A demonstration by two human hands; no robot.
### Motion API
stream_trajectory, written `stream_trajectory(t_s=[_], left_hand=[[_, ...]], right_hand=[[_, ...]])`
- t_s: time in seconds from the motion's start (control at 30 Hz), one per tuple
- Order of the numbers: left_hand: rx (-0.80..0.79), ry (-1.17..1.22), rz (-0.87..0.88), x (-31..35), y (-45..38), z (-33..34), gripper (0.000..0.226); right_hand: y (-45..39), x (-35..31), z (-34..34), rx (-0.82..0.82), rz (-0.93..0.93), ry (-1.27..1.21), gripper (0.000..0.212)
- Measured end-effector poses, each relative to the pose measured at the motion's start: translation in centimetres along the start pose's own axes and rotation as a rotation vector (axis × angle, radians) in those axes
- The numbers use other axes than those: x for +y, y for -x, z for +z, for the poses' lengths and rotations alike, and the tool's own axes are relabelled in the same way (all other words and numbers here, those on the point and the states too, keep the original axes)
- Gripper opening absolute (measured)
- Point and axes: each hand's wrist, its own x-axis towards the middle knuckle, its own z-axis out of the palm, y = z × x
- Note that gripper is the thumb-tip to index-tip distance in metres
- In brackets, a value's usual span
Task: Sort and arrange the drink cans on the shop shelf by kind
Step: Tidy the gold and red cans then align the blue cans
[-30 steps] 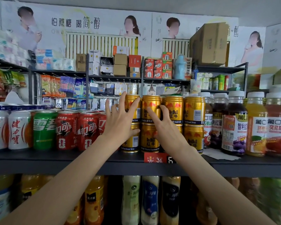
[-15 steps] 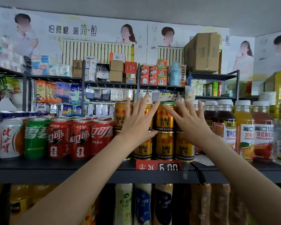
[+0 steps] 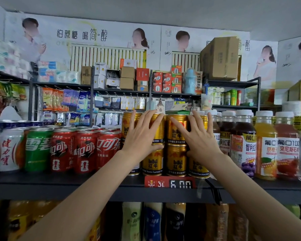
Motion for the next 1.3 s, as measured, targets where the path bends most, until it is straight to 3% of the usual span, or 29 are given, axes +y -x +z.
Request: stream_trajectory(t_s=[0.37,0.47,0.57,0.7,0.9,1.3], left_hand=[[0.013,0.007,0.003,0.6,0.0,-0.1,0.099],[0.026,0.038,0.012,1.6,-0.2,-0.2,0.097],[0.051,0.085,0.021,3.4,-1.0,-0.6,0.096],[0.001,0.052,0.012,5.3,-1.0,0.4,0.104],[-0.044,0.014,-0.009,5.2,-0.6,1.7,0.106],[-0.078,0.032,0.003,4.4,-0.7,1.5,0.106]], right_hand=[[0.0,-0.5,0.0,0.016,0.012,-0.008,0.134],[0.4,0.7,-0.7,-0.004,0.054,-0.256,0.119],[0.9,3.1,-1.6,-0.058,0.273,-0.574,0.105],[2.7,3.8,-0.5,-0.178,0.364,-0.960,0.111],[3.0,2.4,0.9,-0.058,0.411,-0.943,0.114],[3.1,1.9,0.5,-0.066,0.408,-0.930,0.113]])
